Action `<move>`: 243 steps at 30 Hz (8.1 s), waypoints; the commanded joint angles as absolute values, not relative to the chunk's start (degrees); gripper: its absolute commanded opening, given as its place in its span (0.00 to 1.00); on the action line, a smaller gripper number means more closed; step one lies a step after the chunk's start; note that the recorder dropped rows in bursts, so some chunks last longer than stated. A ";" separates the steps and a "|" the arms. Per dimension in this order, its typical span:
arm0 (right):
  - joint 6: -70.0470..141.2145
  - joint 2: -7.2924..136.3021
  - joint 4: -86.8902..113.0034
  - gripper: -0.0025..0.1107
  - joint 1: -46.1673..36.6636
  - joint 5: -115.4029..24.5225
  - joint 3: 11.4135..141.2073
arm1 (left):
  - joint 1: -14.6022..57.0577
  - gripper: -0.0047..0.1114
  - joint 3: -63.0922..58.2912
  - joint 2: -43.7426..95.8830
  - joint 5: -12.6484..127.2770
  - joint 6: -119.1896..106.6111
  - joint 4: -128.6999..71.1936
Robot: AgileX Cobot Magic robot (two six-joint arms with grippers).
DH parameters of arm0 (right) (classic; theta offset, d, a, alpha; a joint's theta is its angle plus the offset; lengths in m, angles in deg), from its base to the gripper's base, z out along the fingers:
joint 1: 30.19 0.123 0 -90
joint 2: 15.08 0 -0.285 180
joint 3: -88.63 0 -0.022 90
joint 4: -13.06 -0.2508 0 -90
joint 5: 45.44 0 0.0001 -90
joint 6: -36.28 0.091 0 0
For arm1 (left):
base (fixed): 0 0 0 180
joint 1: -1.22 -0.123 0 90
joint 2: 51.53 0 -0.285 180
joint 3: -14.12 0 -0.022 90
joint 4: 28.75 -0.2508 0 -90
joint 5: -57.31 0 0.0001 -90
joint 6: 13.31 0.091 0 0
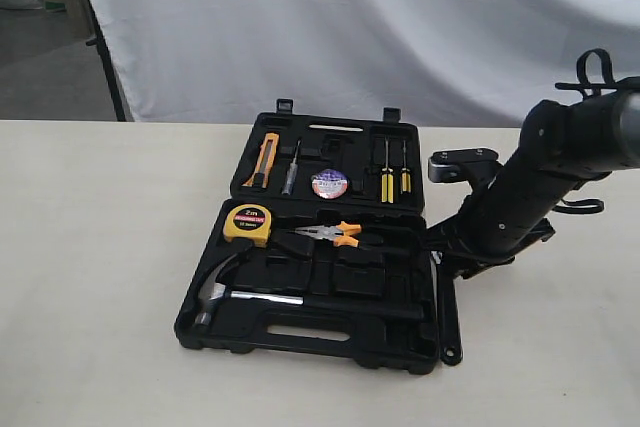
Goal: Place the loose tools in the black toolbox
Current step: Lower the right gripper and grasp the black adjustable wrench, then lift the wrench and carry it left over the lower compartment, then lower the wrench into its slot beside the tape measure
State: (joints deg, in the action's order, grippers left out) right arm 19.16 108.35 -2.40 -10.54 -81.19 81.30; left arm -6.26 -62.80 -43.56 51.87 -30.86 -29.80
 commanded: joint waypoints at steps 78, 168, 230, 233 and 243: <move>48.05 117.93 23.83 0.40 -14.73 -67.40 81.97 | -7.71 0.05 -62.65 -43.74 52.28 -31.13 -30.06; -12.60 115.77 -3.54 0.02 13.37 -69.32 96.14 | -7.71 0.05 -62.65 -43.74 52.28 -31.13 -30.06; -31.03 115.77 -3.31 0.24 13.37 -72.90 96.14 | -7.71 0.05 -62.65 -43.74 52.28 -31.13 -30.06; -31.03 115.77 -3.31 0.51 13.37 -73.26 96.14 | -7.71 0.05 -62.65 -43.74 52.28 -31.13 -30.06; -28.61 111.31 -3.54 0.78 13.37 -73.89 96.14 | -7.71 0.05 -62.65 -43.74 52.28 -31.13 -30.06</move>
State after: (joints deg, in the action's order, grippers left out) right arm -30.14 113.47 -3.81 13.46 -73.80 96.15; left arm -6.26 -62.80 -43.56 51.87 -30.86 -29.80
